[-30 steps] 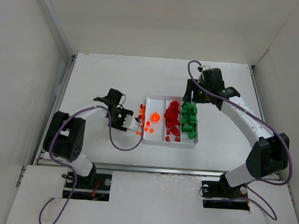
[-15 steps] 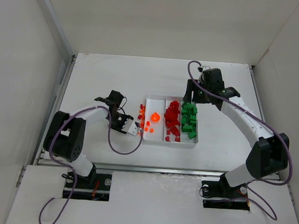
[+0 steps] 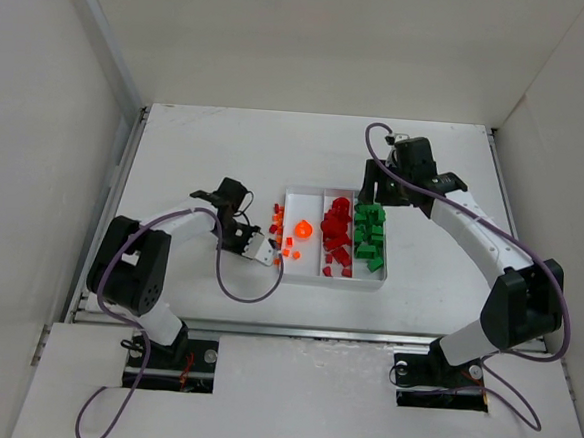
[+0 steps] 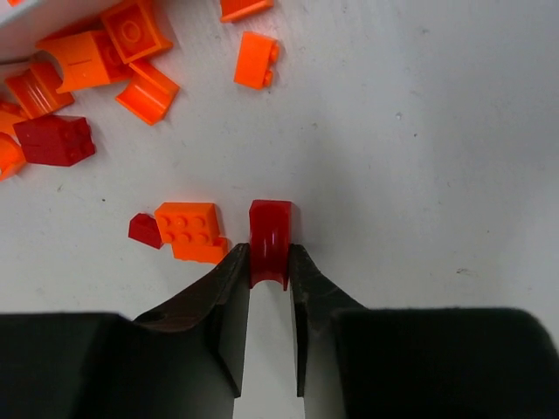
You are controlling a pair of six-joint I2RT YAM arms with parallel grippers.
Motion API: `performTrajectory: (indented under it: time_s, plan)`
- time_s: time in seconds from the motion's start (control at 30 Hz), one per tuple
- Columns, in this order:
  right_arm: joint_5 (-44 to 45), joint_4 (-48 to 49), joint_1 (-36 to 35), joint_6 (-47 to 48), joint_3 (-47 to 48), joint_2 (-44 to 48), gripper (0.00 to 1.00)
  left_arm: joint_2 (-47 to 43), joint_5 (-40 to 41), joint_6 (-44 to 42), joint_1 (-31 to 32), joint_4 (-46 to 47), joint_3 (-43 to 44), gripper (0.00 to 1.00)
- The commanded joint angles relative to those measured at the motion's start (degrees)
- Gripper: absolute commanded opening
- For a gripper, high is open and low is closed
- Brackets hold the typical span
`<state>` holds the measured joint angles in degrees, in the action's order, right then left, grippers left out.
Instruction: Sort the legos into containers by color
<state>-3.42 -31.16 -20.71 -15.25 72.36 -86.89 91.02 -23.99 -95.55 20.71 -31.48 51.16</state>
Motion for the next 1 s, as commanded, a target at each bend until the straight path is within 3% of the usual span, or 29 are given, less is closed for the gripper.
performTrajectory:
  time_s: [0.0, 0.07, 0.3, 0.53, 0.57, 0.7, 0.8, 0.97]
  plan:
    - [0.7, 1.2, -0.5, -0.7, 0.3, 1.7, 0.71, 1.7, -1.3, 1.1, 0.9, -2.8, 0.5, 0.13]
    - [0.7, 1.2, -0.5, -0.7, 0.3, 2.3, 0.71, 1.7, -1.3, 1.1, 1.4, -3.3, 0.5, 0.00]
    - [1.8, 1.2, -0.5, -0.1, 0.3, 2.3, 0.71, 0.7, -4.3, 5.4, 0.8, -10.9, 7.3, 0.00]
    - [3.5, 5.3, -0.5, -0.8, -0.9, 3.5, 0.71, 1.8, -20.7, 20.9, 3.8, -8.5, 24.4, 0.00]
    - [4.1, 6.3, -0.5, -0.8, -1.5, 4.0, 0.71, 2.9, -20.7, 27.3, 6.9, -7.0, 27.7, 0.00]
    - [6.0, 8.0, -0.5, -1.3, -3.9, 4.6, 0.71, 9.9, -16.9, 35.2, 16.0, -4.8, 35.4, 0.00]
    - [7.5, 9.1, 0.1, -1.3, -5.1, 5.9, 0.71, 13.0, -14.3, 36.9, 20.7, -1.8, 35.9, 0.01]
    - [7.5, 9.1, 2.0, 0.7, -7.0, 7.0, 0.73, 15.2, -11.4, 38.3, 24.0, 0.8, 34.8, 0.12]
